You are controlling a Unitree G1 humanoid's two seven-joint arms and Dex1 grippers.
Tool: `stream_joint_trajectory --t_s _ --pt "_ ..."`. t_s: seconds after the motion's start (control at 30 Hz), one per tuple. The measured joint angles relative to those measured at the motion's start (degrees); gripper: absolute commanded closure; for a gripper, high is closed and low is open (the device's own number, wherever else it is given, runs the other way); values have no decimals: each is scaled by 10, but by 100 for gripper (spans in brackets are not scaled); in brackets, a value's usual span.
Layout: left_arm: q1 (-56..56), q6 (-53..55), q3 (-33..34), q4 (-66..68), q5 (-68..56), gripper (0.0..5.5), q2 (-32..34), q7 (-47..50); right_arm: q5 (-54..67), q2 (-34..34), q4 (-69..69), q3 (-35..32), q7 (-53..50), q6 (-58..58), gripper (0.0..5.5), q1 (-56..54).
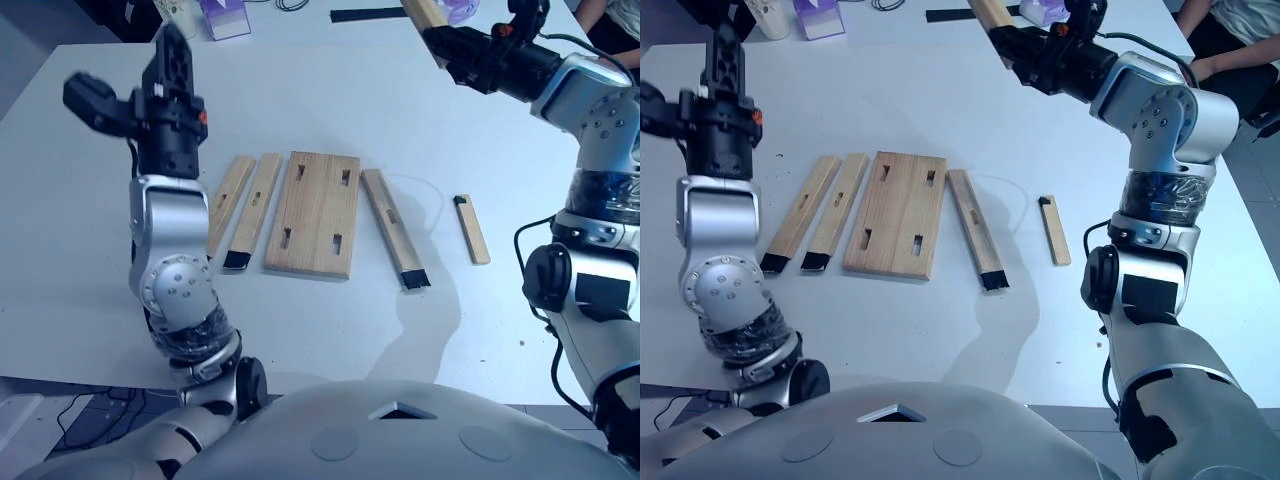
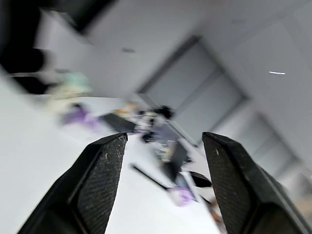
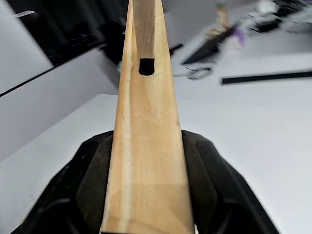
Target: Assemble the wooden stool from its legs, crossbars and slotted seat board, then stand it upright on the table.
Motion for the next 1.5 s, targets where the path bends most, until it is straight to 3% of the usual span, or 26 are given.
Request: stream_joint_trajectory --t_s 0.27,0.4,0.5,0.6,0.77,1.5 --pt "-61 94 10 47 -184 264 97 -91 88 16 -72 -56 5 10 344 70" --pt "-114 162 19 139 -288 250 161 -177 142 9 -97 -73 51 9 344 94" --pt "-139 195 11 162 -329 201 182 -228 170 -8 -89 -68 116 -2 344 93" --pt "-161 217 4 169 -364 199 193 -265 170 -38 -51 -44 187 -24 344 68" --pt "-194 238 -9 193 -388 199 196 -291 185 -49 -51 -20 249 -44 344 22" --pt "-199 249 -26 189 -349 199 220 -391 202 -99 -56 86 375 -42 344 11"
